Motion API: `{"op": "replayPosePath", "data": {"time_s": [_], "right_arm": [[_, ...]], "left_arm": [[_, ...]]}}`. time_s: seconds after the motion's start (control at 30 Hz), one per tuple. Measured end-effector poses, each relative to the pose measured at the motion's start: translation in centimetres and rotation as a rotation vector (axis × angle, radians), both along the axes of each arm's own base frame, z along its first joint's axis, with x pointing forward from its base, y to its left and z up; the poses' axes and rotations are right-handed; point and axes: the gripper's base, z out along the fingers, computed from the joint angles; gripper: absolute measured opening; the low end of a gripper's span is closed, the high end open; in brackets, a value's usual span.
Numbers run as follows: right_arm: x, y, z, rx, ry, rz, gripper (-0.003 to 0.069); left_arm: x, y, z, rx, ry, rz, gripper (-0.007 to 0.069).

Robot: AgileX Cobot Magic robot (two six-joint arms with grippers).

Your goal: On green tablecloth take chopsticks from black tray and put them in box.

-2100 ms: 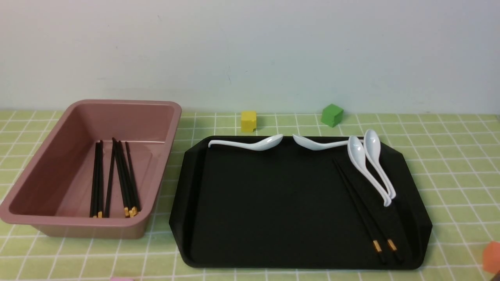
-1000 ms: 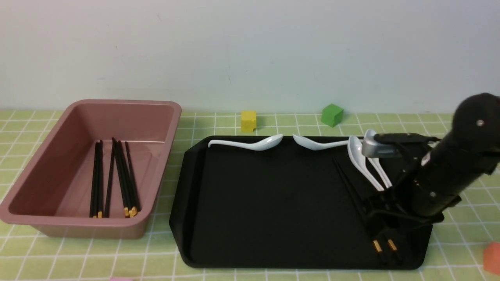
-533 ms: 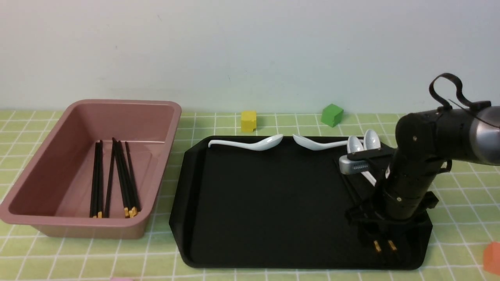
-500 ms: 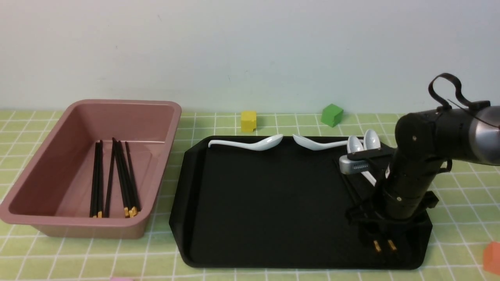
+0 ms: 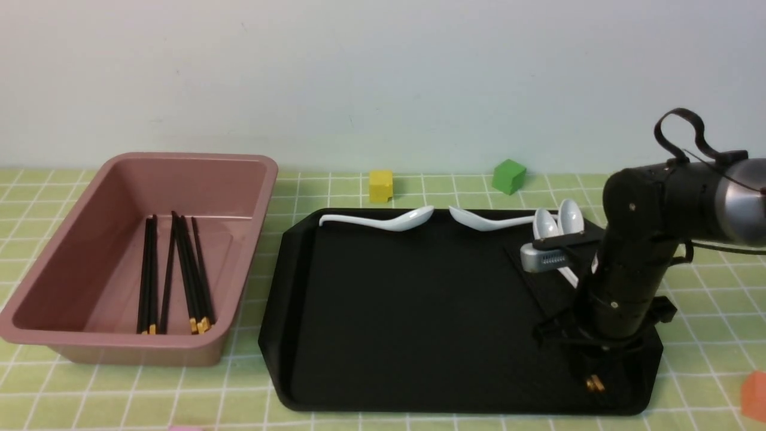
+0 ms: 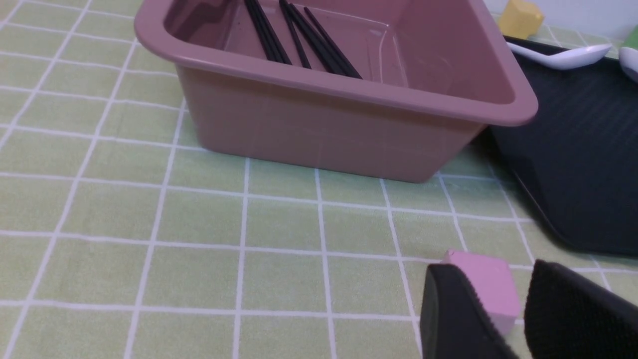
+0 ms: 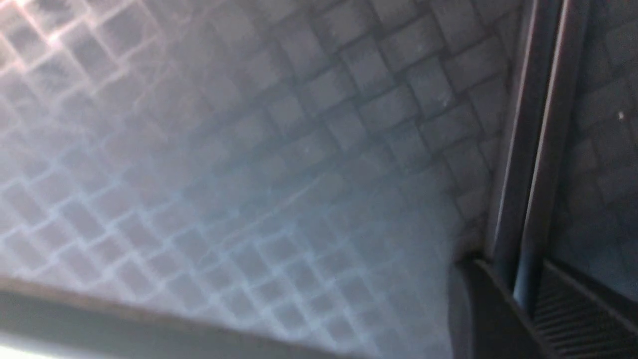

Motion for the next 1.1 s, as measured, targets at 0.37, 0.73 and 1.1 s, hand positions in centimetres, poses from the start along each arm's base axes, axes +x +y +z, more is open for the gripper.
{"op": "replayPosePath", "data": {"time_s": [0.37, 0.73, 1.1], "right_arm": [[-1.8, 1.9, 10.4, 0.182, -0.04, 0.044, 0.0141], [-2.3, 20.4, 17.6, 0.605, -0.315, 0.423, 0.0141], [-0.2, 33.6, 8.1, 0.748, -0.492, 0.44, 0.0147]], "left_arm": [[0.0, 0.0, 0.0, 0.0, 0.0, 0.0, 0.0238], [0.0, 0.0, 0.0, 0.0, 0.0, 0.0, 0.0238], [0.0, 0.0, 0.0, 0.0, 0.0, 0.0, 0.0238]]}}
